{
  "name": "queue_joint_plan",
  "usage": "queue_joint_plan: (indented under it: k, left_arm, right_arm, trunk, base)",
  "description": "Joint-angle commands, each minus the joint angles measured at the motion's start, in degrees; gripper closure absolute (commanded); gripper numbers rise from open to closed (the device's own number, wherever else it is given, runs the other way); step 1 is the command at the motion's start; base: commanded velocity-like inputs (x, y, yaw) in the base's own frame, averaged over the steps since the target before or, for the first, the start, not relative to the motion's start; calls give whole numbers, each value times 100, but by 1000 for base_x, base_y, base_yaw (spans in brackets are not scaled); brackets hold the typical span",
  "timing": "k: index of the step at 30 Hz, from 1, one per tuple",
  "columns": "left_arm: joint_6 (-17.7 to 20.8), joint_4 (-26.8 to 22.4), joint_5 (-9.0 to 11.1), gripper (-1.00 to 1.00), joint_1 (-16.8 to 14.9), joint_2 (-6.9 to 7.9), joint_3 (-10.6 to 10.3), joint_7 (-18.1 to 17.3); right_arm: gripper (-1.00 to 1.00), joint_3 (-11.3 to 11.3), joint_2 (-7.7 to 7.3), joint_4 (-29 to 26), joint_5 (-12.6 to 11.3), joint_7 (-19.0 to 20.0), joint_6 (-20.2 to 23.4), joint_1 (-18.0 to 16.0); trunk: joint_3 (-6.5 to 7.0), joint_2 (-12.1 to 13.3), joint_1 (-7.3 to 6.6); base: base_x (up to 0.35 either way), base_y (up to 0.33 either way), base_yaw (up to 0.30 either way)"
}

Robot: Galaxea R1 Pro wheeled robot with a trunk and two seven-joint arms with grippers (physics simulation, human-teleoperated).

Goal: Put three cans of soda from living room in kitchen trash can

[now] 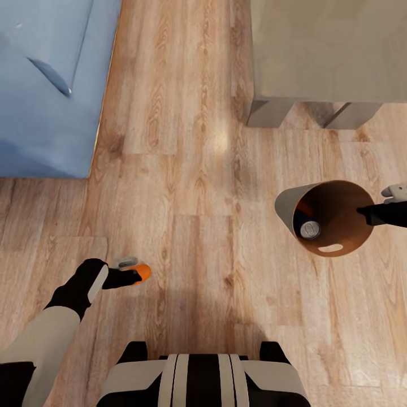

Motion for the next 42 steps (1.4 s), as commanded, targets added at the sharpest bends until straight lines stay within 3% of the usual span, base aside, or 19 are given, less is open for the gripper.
queue_joint_plan:
  k: [1,32,33,42]
  left_arm:
    - [-2,-2,-1,-100,1,-1,-9,0]
    - [-9,1,-19,-100,1,-26,-46,4]
    - [-9,2,-19,100,1,-26,-52,3]
    - [-3,-3,-17,100,1,-32,-42,0]
  right_arm:
    - [100,-1,-1,-4,-67,13,15,-1]
    - [100,1,28,-19,-67,13,15,10]
    - [100,1,26,-19,-68,13,15,10]
    - [100,1,26,-19,-69,13,15,10]
  trunk:
    - [-1,0,0]
    - [-5,0,0]
    - [-5,0,0]
    - [-5,0,0]
  base:
    - [0,0,23]
    - [47,-13,2]
    - [0,0,0]
    - [0,0,0]
